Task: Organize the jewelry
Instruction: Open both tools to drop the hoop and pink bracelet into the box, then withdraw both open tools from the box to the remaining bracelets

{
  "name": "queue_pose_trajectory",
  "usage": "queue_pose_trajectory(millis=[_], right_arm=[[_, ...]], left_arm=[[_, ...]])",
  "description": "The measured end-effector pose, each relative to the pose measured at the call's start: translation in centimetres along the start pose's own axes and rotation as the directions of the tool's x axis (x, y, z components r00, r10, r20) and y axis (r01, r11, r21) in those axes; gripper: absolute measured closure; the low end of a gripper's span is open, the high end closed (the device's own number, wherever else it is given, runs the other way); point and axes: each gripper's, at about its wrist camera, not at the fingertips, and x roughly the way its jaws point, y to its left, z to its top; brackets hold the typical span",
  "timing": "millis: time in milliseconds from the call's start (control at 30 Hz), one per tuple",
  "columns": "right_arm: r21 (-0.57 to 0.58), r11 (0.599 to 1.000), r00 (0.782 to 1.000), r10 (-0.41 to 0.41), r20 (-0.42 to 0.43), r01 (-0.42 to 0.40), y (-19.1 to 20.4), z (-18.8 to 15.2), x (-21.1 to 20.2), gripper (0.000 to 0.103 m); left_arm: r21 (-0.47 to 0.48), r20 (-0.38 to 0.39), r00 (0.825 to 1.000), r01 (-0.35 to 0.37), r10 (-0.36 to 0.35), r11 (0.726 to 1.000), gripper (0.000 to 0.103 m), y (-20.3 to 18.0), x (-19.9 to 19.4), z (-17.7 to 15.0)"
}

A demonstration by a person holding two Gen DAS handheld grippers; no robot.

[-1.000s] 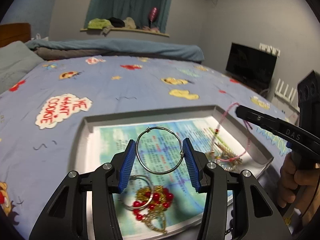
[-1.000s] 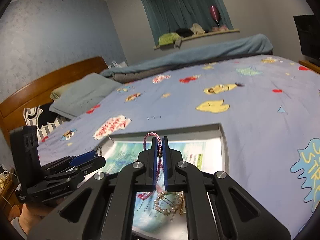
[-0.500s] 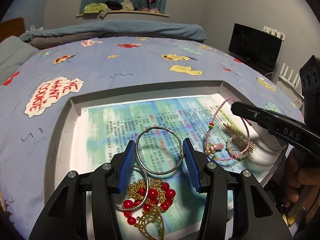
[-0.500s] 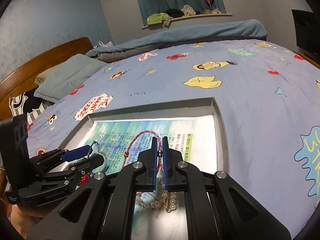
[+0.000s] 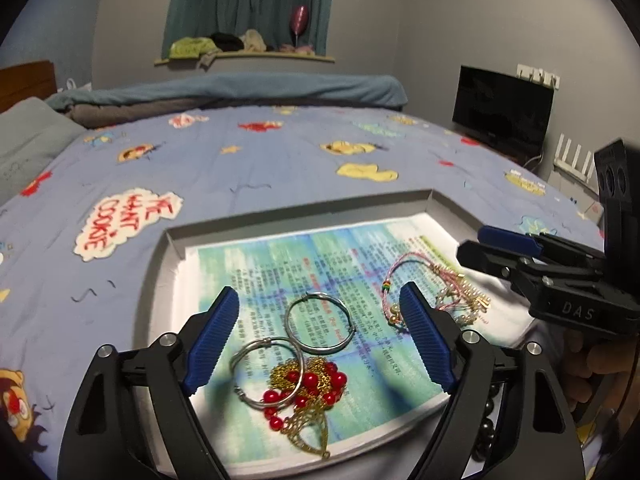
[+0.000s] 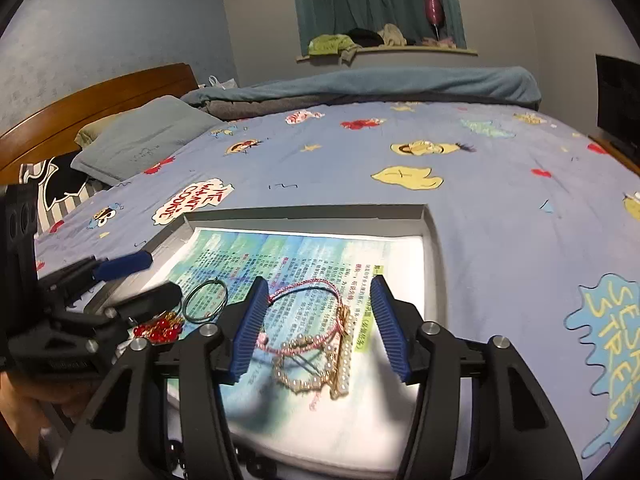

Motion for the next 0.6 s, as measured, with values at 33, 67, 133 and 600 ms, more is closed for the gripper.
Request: queue_pose_trajectory(millis=[33,67,133,600], right_arm=[[-0.003,1.000,1.000,0.002,0.009,-0.002,0.0,-0.1,-0.4,0.042],[-0.004,1.000,1.000,0.005,0.020,-0.005,0.0,-0.3,-0.9,0.041],[-0.005,1.000,0.999,0.007,0.035,-0.007,0.0,-0.6,-1.6,0.039],[-0.059,0.998,0.996,0.008,0.088,-0.003,1.1,-3.6,-6.4,0.033]], left_arm=[[-0.003,0.009,1.000,-0.009,0.009,1.000,0.018,0.1,-0.4,0.0],[-0.005,0.017,1.000,-0.011,0.011,1.000,0.017,0.2,-0.7,-0.1],[-0.006,0.031,0.999,-0.013,0.014,1.000,0.017,0.2,-1.4,-0.2],[0.006,0.069,0.997,-0.024,0.023,1.000,0.013,1.5,-6.6,-3.4]])
